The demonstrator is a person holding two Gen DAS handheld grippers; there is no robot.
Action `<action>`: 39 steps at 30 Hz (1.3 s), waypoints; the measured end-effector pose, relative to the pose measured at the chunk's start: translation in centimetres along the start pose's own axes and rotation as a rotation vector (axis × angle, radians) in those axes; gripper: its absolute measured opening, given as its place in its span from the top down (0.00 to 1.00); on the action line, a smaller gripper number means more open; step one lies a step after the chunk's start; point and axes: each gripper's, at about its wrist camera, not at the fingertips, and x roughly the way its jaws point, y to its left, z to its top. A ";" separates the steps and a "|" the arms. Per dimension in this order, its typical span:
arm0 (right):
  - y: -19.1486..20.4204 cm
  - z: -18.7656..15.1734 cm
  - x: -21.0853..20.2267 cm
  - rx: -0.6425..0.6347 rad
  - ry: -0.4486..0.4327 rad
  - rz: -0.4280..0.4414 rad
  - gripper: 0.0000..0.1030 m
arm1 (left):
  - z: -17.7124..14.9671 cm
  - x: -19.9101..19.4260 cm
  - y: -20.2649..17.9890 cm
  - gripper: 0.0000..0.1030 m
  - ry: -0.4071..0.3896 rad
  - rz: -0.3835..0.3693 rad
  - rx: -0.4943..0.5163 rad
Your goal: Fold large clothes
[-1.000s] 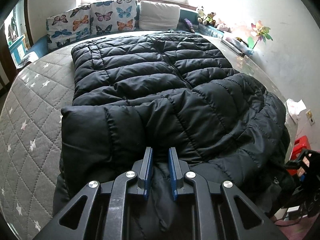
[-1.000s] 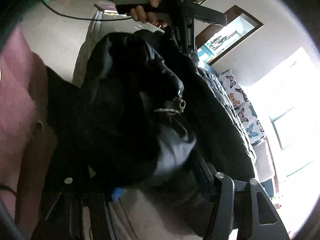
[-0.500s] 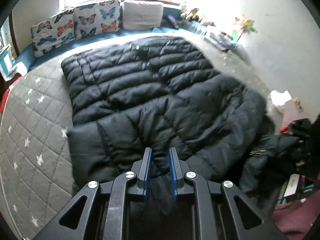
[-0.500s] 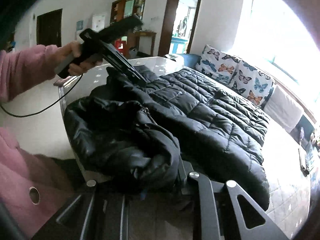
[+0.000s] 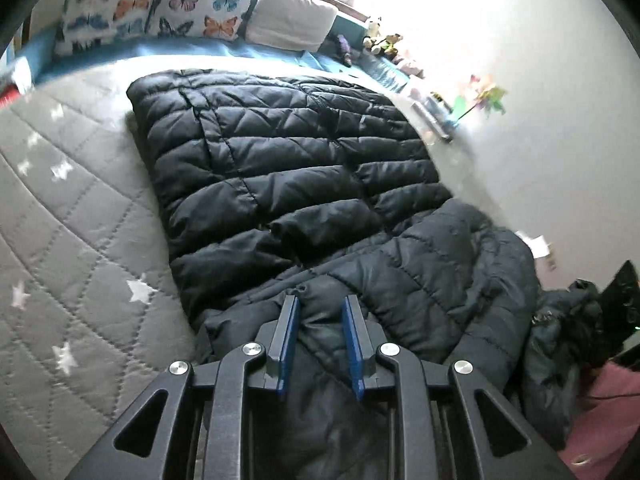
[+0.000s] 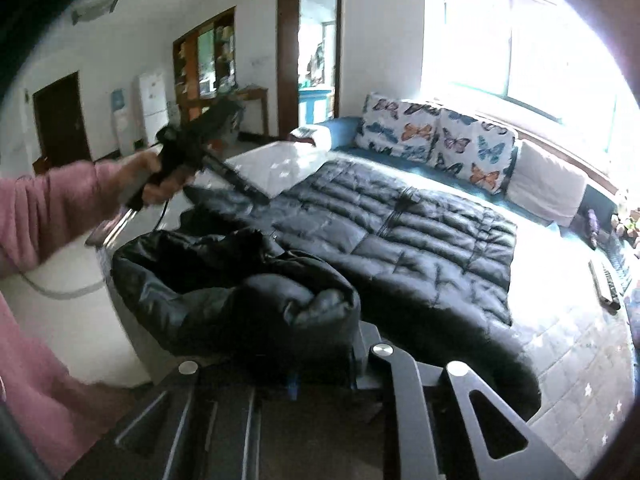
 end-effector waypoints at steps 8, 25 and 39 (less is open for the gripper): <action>-3.7 6.4 2.7 0.020 -0.119 -0.056 0.83 | 1.5 0.2 2.0 0.75 0.024 -0.083 -0.018; -10.6 12.0 13.7 0.002 -0.247 -0.181 0.84 | 5.6 -1.9 9.8 0.75 -0.058 -0.179 -0.278; -14.6 13.2 18.2 0.078 -0.219 -0.306 0.84 | 8.4 -3.3 13.2 0.75 -0.199 -0.034 -0.407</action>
